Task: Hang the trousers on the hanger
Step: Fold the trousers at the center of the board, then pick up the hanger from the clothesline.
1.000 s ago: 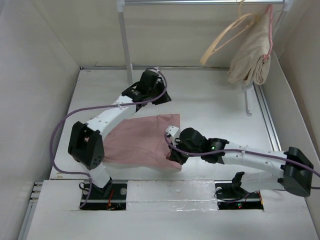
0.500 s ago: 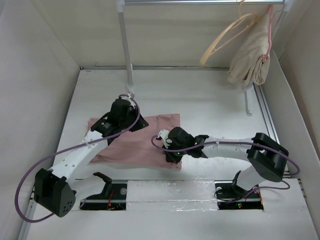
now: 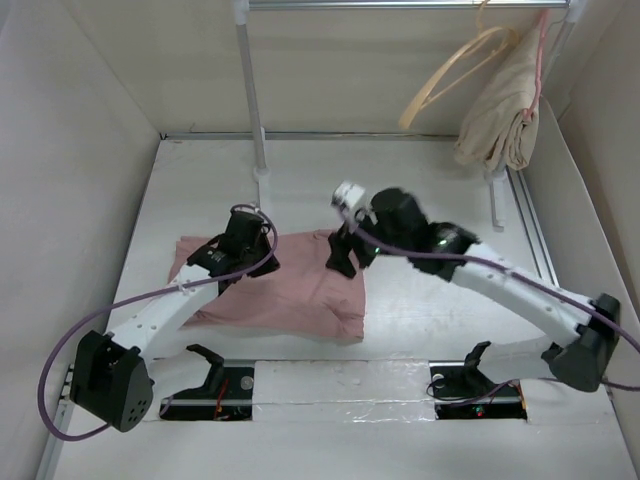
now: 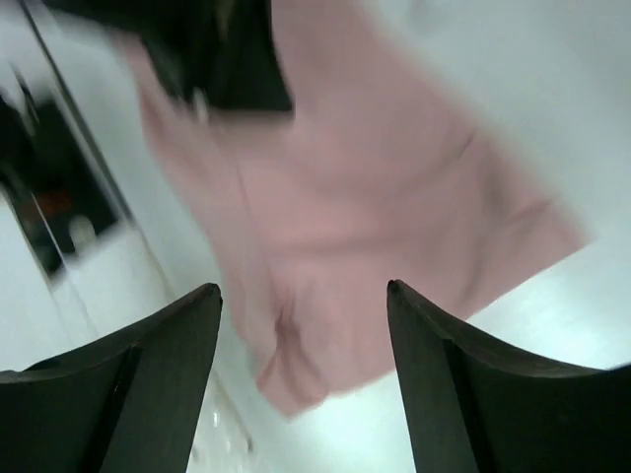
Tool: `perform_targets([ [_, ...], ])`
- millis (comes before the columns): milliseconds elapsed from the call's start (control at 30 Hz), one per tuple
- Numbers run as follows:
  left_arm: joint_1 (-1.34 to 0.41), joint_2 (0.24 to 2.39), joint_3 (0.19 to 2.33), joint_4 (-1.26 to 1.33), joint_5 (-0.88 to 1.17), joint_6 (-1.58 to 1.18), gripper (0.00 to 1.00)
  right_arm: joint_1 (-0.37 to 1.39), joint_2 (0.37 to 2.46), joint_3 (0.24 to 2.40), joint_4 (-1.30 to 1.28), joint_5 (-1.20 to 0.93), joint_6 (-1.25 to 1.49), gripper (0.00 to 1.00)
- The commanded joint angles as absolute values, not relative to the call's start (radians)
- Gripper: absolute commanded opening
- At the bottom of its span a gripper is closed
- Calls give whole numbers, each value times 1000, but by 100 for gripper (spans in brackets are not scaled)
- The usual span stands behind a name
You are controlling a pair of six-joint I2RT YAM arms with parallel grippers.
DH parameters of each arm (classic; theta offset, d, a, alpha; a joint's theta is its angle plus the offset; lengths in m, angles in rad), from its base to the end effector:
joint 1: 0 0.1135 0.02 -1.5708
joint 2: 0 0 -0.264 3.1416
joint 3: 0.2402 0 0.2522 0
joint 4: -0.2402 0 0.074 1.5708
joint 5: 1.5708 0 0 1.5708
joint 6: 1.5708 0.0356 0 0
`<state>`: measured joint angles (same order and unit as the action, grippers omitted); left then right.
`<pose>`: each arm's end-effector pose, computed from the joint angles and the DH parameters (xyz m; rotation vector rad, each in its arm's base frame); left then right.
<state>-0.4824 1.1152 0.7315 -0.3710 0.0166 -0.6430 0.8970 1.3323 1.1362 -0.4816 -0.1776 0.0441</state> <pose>0.2064 -0.1087 0.2394 -0.1838 2.3918 -0.5701 0.1789 0.2341 0.3128 -1.0543 2.0805 0.6908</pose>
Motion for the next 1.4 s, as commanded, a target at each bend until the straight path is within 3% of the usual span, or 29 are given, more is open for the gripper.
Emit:
perform_targets([
  [0,-480,1063,870,-318,-6,-609,0,788,1201,1372,-535,-167,17,74],
  [167,-480,1060,957,-310,49,-610,0,505,1218,1558,-381,-213,171,72],
  [333,-515,1063,973,-324,44,-580,0,281,1301,1698,-327,-170,325,84],
  [533,-525,1043,908,-272,153,-548,0,160,1422,1802,-285,-159,471,92],
  [600,-525,1037,887,-261,176,-551,5,160,1486,1830,-279,-158,495,93],
  [633,-525,1035,881,-256,184,-551,15,160,1502,1845,-267,-155,502,94],
  [733,-525,1025,865,-245,209,-545,26,138,1558,1844,-168,-202,547,95],
  [900,-525,1020,839,-252,219,-535,27,118,1604,1778,-22,-262,649,92],
  [967,-525,1017,825,-252,221,-535,27,118,1609,1763,33,-256,652,82],
  [1000,-525,1012,819,-250,224,-535,27,118,1611,1722,82,-267,667,63],
  [1100,-525,1011,813,-249,225,-540,27,118,1612,1695,147,-287,680,44],
  [1133,-525,1014,815,-250,225,-543,27,118,1614,1698,153,-294,680,33],
  [1200,-525,1014,816,-249,224,-546,27,118,1611,1700,160,-305,658,26],
  [1233,-525,1017,819,-249,224,-548,27,118,1608,1700,169,-310,649,18],
  [1367,-525,1023,833,-249,227,-557,27,109,1588,1707,212,-360,624,6],
])
